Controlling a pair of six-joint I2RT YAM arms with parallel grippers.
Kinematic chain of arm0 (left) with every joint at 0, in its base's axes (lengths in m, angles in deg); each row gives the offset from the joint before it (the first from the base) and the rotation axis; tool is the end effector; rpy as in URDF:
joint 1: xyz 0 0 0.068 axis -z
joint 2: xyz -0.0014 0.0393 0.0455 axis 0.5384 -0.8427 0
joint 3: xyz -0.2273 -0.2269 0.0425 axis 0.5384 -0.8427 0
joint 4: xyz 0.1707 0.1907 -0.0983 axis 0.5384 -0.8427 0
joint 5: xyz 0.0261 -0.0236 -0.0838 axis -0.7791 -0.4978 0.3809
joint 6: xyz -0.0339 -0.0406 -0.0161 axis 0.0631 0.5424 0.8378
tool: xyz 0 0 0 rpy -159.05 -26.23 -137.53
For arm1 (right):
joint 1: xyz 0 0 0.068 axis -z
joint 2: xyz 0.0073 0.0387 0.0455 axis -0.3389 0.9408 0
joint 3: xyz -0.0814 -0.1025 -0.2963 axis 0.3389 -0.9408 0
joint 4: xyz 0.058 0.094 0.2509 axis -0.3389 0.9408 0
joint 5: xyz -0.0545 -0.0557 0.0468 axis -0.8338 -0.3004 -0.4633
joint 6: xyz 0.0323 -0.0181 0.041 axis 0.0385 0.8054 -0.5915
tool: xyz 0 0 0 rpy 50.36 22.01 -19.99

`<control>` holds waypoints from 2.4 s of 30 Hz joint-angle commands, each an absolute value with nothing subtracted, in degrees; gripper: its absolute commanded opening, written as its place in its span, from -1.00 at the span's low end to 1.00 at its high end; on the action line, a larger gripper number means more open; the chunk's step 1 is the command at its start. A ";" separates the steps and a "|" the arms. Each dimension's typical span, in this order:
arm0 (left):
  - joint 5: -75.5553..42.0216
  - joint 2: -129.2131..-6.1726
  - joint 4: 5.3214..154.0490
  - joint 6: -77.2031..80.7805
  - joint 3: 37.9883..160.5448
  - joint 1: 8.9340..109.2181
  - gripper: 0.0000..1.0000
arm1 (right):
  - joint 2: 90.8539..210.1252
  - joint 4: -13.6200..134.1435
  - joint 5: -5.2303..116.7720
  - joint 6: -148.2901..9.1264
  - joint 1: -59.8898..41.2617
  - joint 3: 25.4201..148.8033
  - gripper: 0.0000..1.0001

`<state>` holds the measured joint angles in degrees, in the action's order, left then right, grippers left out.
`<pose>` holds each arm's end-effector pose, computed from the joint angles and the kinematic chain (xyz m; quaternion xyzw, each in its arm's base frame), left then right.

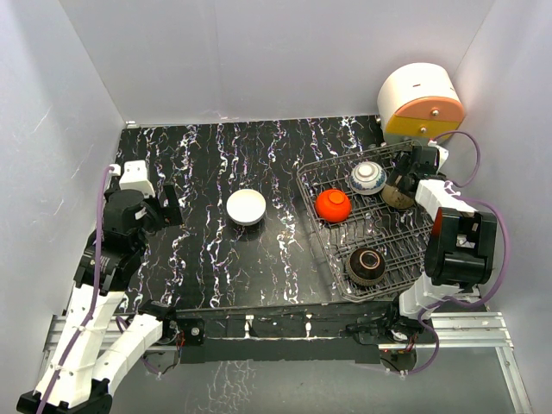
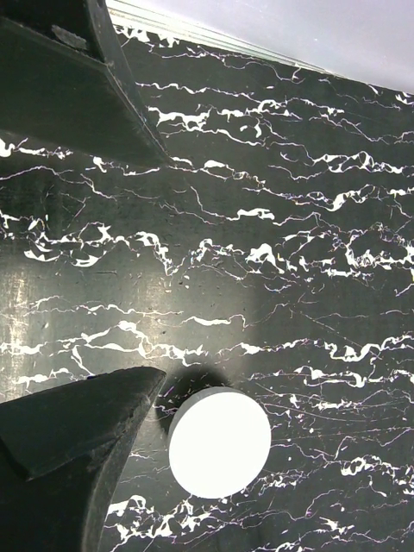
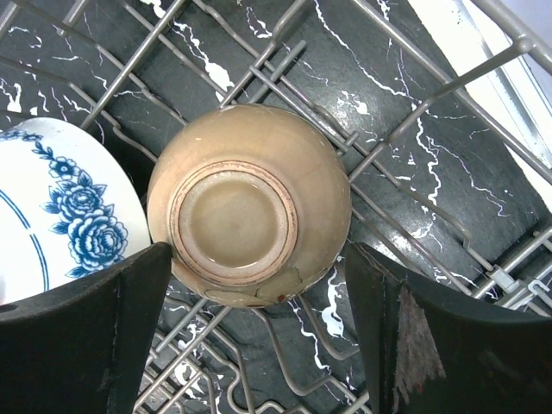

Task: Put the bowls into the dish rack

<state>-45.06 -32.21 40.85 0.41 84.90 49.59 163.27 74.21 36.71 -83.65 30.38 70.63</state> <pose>0.1073 -0.0195 0.4179 -0.0534 0.8056 0.0026 0.5901 0.3528 -0.0734 0.2475 0.2862 0.8885 -0.0618 0.3534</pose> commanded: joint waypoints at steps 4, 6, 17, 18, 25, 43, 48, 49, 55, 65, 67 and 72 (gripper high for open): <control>-44.54 -31.35 42.03 -0.56 84.60 49.80 0.94 | 164.49 69.71 33.05 -83.57 30.45 73.90 0.58; -44.54 -31.23 42.16 -0.51 84.39 49.82 0.94 | 165.33 69.56 32.85 -83.45 30.45 74.41 0.37; -44.80 -30.96 42.17 -0.83 84.50 49.80 0.94 | 165.14 68.43 33.21 -84.86 30.45 74.23 -0.07; -44.80 -30.91 42.10 -0.83 84.49 49.80 0.94 | 164.59 68.14 32.48 -85.11 30.45 73.97 -0.14; -44.76 -30.79 42.25 -0.83 84.16 49.83 0.94 | 160.22 64.60 27.61 -85.27 30.45 72.70 -0.19; -44.80 -30.34 42.21 -0.73 83.62 49.80 0.94 | 160.01 64.98 50.18 -83.70 25.84 70.89 0.11; -44.72 -30.45 42.03 -0.69 83.80 49.80 0.94 | 158.13 63.67 52.36 -86.19 24.15 68.05 0.11; -44.72 -30.51 42.05 -0.73 83.85 49.85 0.94 | 158.06 63.51 52.60 -86.57 24.18 67.69 0.11; -44.80 -30.50 41.80 -0.73 83.92 49.80 0.94 | 157.61 65.10 45.01 -87.90 24.19 66.45 0.11; -45.06 -30.26 41.55 -0.74 83.87 49.80 0.94 | 160.12 61.64 32.27 -83.81 24.19 66.21 0.11; -45.20 -30.13 41.67 -0.74 83.79 49.80 0.94 | 160.10 60.06 29.55 -83.22 24.13 65.61 0.11; -45.24 -30.19 41.70 -0.76 83.69 49.86 0.94 | 161.14 58.49 23.96 -81.58 24.14 65.79 0.11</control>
<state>-45.10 -30.70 41.53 -0.21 84.07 49.59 160.15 63.24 34.35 -84.66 23.06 65.30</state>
